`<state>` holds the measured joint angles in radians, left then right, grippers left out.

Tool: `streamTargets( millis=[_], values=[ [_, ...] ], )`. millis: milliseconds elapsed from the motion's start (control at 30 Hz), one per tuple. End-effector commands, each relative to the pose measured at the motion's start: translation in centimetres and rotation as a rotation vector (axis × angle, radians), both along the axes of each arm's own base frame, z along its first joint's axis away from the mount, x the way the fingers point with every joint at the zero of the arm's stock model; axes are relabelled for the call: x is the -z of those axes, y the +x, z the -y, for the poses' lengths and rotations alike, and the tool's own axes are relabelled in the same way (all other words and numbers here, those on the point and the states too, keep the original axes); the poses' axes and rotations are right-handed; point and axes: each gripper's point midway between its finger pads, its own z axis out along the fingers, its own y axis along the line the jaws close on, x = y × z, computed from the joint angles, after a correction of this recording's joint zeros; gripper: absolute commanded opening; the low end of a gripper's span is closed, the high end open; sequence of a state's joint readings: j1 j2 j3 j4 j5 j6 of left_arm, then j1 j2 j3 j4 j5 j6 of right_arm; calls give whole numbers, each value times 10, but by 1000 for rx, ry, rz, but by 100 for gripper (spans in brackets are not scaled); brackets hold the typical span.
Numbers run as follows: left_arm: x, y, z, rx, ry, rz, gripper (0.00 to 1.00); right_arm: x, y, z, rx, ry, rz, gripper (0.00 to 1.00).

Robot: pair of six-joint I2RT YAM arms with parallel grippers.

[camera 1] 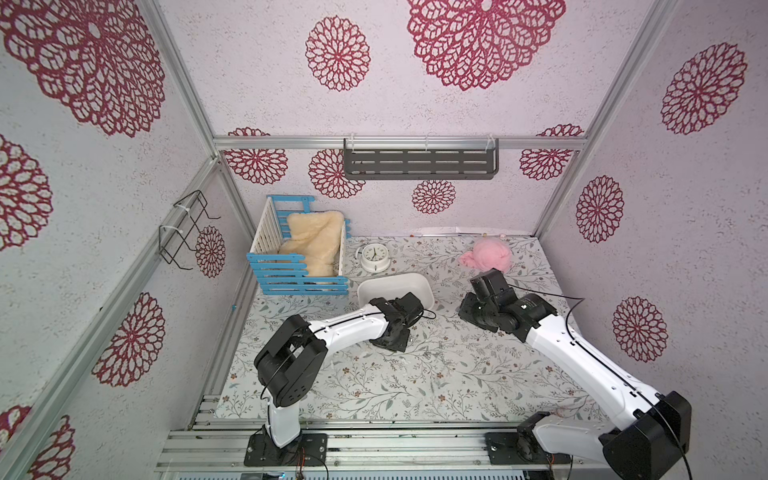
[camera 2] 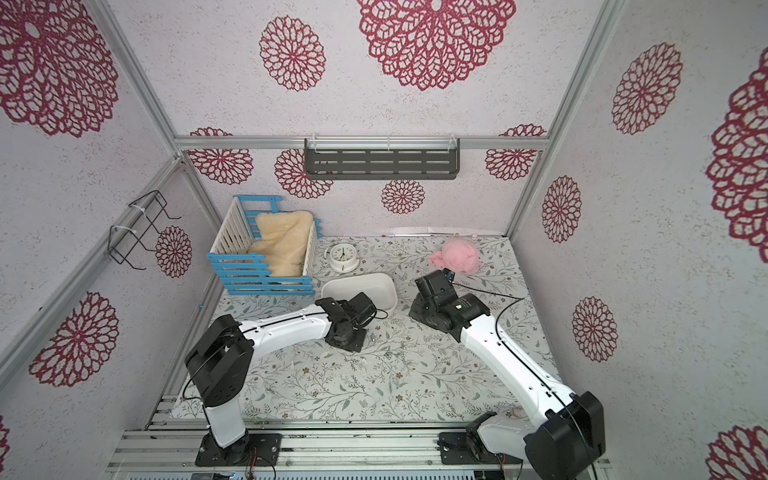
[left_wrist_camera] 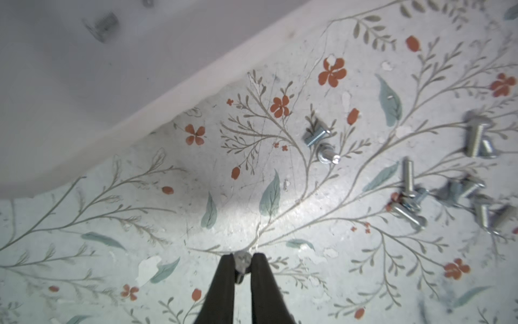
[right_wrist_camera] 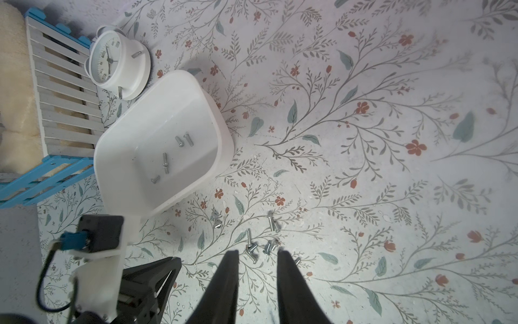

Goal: Put the screws on the desktop into the storage box
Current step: Pick up the screw from the center of the board.

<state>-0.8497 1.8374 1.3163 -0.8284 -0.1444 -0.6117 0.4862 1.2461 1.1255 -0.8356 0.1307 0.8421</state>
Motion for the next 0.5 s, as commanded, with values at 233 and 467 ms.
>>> streamTargets(
  millis=[233,467],
  values=[
    [-99,8,-5,17,-52,152,12,-8,9,-7,-4,34,27,28],
    [-121,51,-19,-17,-51,190,12,-11,10,-10,-18,43,32,28]
  ],
)
